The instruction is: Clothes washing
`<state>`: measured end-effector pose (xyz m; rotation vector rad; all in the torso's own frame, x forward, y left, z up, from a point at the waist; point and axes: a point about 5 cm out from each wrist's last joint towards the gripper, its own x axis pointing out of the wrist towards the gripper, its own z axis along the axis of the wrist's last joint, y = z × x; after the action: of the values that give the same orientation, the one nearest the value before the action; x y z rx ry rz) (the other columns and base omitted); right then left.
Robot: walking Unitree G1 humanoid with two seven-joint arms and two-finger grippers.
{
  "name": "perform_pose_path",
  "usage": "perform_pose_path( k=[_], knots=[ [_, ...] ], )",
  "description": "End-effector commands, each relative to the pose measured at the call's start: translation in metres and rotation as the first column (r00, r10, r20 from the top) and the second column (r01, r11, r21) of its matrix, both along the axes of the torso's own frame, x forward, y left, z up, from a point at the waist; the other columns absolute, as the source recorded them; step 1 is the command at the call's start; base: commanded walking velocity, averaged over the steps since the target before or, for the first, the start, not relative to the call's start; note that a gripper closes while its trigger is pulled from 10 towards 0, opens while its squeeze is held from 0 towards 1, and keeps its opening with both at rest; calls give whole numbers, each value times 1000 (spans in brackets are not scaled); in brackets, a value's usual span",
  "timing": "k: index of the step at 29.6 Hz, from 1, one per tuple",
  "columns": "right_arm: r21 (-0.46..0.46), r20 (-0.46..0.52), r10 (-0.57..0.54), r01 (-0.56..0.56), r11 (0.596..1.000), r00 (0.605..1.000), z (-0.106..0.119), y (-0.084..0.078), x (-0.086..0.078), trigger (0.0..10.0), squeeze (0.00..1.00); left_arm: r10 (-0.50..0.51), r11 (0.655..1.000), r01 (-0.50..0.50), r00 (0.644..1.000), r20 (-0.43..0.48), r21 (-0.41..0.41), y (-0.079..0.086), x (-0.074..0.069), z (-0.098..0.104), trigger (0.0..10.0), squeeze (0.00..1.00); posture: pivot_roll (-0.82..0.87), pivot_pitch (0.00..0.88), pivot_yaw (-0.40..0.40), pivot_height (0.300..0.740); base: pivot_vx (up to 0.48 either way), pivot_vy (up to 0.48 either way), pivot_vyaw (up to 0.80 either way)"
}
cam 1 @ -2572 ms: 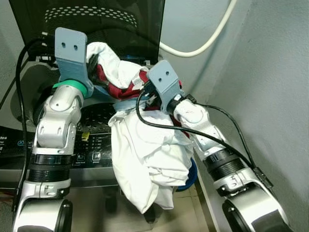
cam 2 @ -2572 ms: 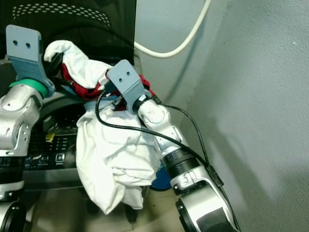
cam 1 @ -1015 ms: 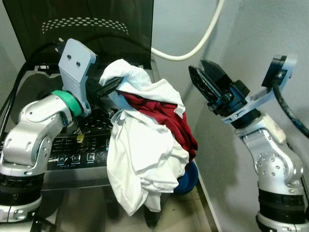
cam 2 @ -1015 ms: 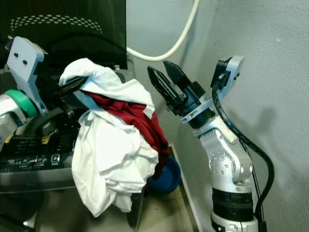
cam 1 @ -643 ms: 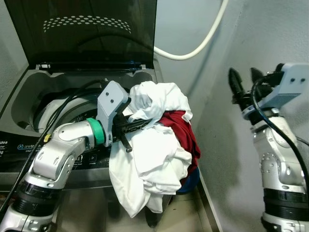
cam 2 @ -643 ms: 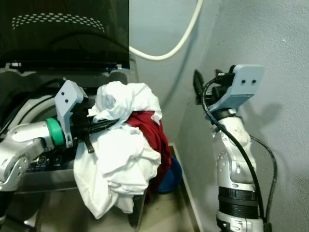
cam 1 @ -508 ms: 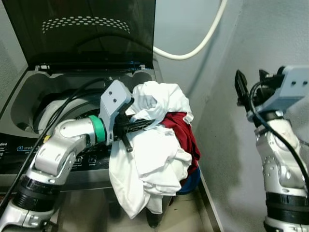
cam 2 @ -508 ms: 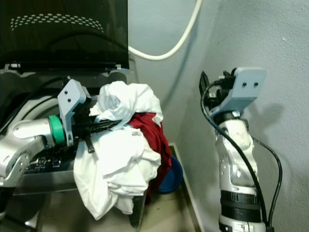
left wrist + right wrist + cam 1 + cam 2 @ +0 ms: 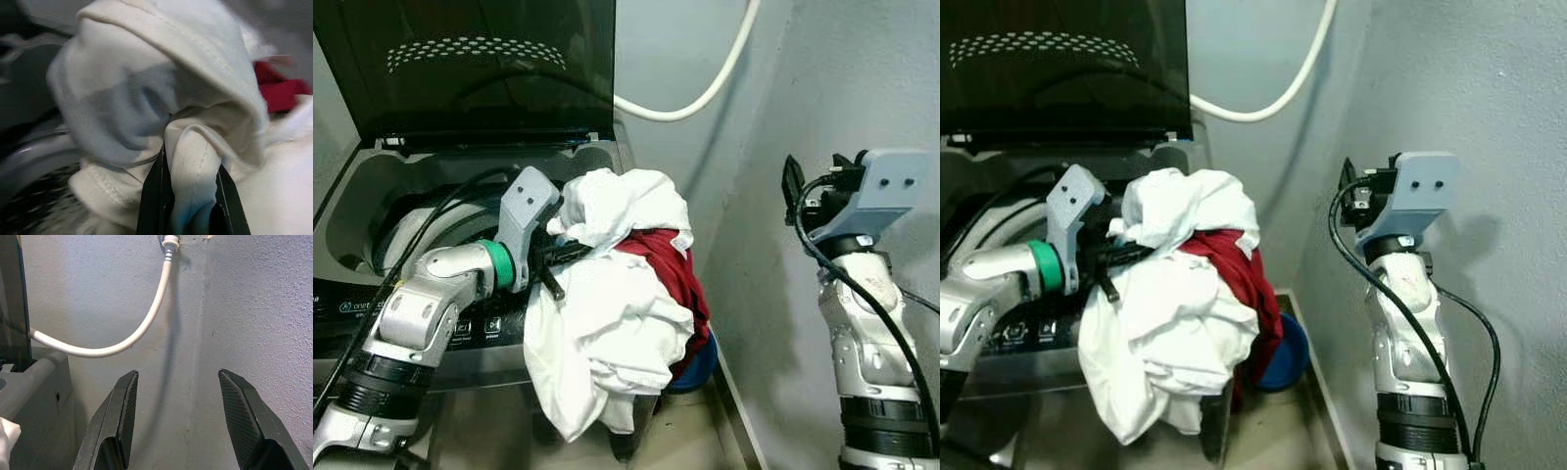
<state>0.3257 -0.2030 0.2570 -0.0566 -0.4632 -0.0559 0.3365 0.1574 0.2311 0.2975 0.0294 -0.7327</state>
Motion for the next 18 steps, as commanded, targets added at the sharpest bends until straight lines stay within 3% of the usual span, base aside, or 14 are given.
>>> perform_pose_path(
  k=[1,2,3,5,6,7,9,10,11,13,14,15,16,18],
  knots=[
    [2,1,-2,2,1000,1000,-1,1,2,10000,0,117,993,-118,993,24,26,12,7,-2,0,0,-4,23,35,740,0,0,0],
    [2,1,-2,2,1000,1000,-1,1,2,10000,0,117,993,-118,993,24,26,12,7,-2,0,0,-4,23,35,740,0,0,0],
    [3,2,9,-9,1000,1000,-1,4,3,10000,0,401,908,-415,900,173,51,42,26,12,0,0,-4,23,35,740,0,0,0],
    [3,2,9,-9,1000,1000,-1,4,3,10000,0,401,908,-415,900,173,51,42,26,12,0,0,-4,23,35,740,0,0,0],
    [4,3,12,-12,1000,1000,-1,5,4,10000,0,515,842,-537,828,221,49,57,32,18,0,0,-4,23,35,740,0,0,0],
    [4,3,12,-12,1000,1000,-1,5,4,10000,0,515,842,-537,828,221,49,57,32,18,0,0,-4,23,35,740,0,0,0],
    [1,7,18,-18,1000,1000,-1,7,4,10000,0,761,609,-793,587,276,7,108,35,30,8392,0,8,19,22,740,0,0,0],
    [1,7,18,-18,1000,1000,-1,7,4,10000,0,761,609,-793,587,276,7,108,35,30,8392,0,8,19,22,740,0,0,0],
    [-1,9,20,-20,1000,1000,-2,8,4,10000,0,835,496,-868,470,285,-22,132,32,36,10000,0,8,20,23,740,0,0,0],
    [-1,9,20,-20,1000,1000,-2,8,4,10000,0,835,496,-868,470,285,-22,132,32,36,10000,0,8,20,23,740,0,0,0],
    [-3,11,21,-21,1000,1000,-2,9,4,10000,0,877,424,-904,397,269,-48,150,28,39,10000,0,8,20,23,740,0,0,0],
    [-5,13,23,-23,1000,1000,-2,9,3,10000,0,833,529,-847,503,230,-62,144,29,42,10000,0,8,23,21,740,0,0,0],
    [-5,13,23,-23,1000,1000,-2,9,3,10000,0,833,529,-847,503,230,-62,144,29,42,10000,0,8,23,21,740,0,0,0],
    [-7,15,24,-24,1000,1000,-2,9,3,10000,0,769,620,-782,592,241,-60,135,29,46,10000,0,9,25,21,740,0,0,0]
  ],
)
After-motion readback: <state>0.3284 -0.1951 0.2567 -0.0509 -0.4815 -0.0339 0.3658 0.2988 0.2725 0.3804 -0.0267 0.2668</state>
